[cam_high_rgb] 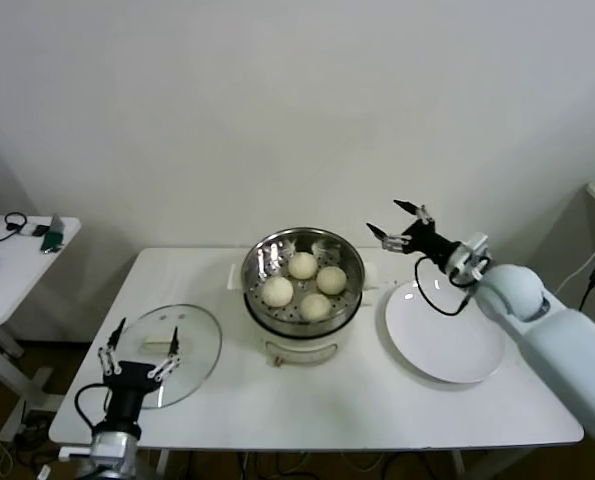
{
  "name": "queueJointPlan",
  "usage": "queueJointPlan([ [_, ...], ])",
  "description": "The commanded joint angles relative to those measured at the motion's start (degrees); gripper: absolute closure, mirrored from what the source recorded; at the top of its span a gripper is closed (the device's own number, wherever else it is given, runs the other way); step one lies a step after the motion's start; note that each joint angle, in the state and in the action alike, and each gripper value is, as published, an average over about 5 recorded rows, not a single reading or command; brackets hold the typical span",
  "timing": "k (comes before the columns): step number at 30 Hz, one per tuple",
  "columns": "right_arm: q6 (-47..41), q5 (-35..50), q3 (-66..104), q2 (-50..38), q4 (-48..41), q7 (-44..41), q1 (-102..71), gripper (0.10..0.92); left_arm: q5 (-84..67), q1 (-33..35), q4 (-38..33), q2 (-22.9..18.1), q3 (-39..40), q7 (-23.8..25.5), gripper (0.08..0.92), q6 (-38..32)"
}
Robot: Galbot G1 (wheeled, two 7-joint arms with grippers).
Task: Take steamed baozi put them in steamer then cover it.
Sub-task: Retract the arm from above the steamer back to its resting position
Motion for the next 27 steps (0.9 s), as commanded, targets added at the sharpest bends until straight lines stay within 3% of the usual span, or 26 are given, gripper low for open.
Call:
queueJointPlan([
  [1, -1.6, -7.7, 34.0, 12.3, 11.1, 1.8, -34.8, 0.203, 17.2, -0.1, -0.3, -0.3, -0.7, 0.1, 0.177, 1.4],
  [17, 3.8, -12.5, 40.0, 25.7, 14.3, 0.7, -49.1, 0.203, 61.6, 2.1, 3.4, 2.3, -0.6, 2.7, 0.177, 3.8],
  [27, 5.0, -13.9, 40.2, 27.2, 12.8, -0.1, -50.4, 0.203, 71.9, -5.3, 14.6, 3.4, -0.1, 1.3, 0.177, 2.3],
])
